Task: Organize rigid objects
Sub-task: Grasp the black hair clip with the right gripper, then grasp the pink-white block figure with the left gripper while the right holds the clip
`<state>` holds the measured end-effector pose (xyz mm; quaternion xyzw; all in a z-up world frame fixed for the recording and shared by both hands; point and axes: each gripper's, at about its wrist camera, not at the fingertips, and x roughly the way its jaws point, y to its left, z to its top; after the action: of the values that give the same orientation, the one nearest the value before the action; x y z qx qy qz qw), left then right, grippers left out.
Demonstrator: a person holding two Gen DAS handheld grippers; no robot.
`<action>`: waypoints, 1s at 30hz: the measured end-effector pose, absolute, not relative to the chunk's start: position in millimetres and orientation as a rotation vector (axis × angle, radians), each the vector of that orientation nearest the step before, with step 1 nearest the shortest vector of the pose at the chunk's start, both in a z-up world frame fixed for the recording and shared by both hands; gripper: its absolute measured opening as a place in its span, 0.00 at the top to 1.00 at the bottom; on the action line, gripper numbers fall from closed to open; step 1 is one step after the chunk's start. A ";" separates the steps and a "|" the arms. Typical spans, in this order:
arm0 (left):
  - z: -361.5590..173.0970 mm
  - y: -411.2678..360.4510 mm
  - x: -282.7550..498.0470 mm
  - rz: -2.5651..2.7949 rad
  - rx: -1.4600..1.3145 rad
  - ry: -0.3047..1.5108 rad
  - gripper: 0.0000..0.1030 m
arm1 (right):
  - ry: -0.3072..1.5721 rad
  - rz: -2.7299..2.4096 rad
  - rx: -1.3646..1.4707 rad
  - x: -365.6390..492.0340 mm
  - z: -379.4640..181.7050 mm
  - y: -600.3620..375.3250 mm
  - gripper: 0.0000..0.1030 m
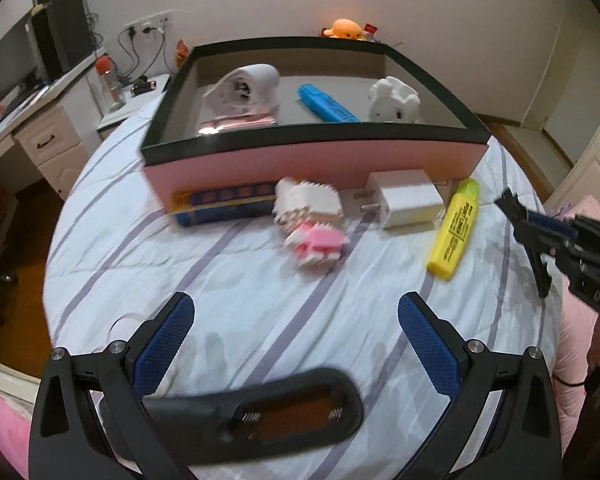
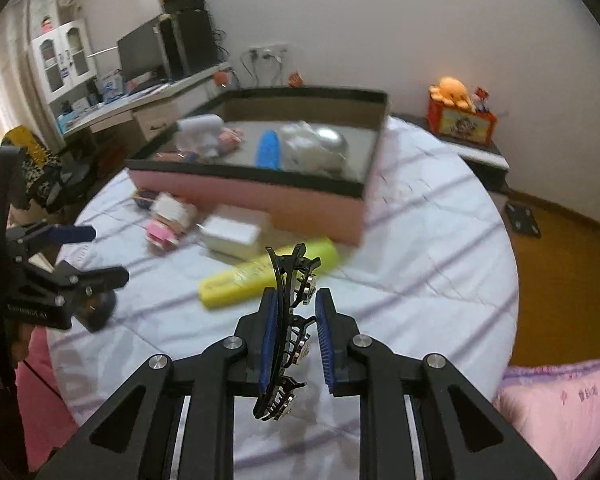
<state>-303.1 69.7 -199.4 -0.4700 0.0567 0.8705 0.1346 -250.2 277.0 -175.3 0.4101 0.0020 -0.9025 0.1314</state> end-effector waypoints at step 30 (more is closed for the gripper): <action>-212.9 69.1 -309.7 2.477 -1.336 0.280 0.55 | -0.112 -2.613 1.235 -256.2 -208.2 294.9 0.80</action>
<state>-309.7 69.1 -212.9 -0.4665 0.0978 0.8652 0.1559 -256.2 294.9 -208.2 0.4237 -0.0384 -0.8964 0.1244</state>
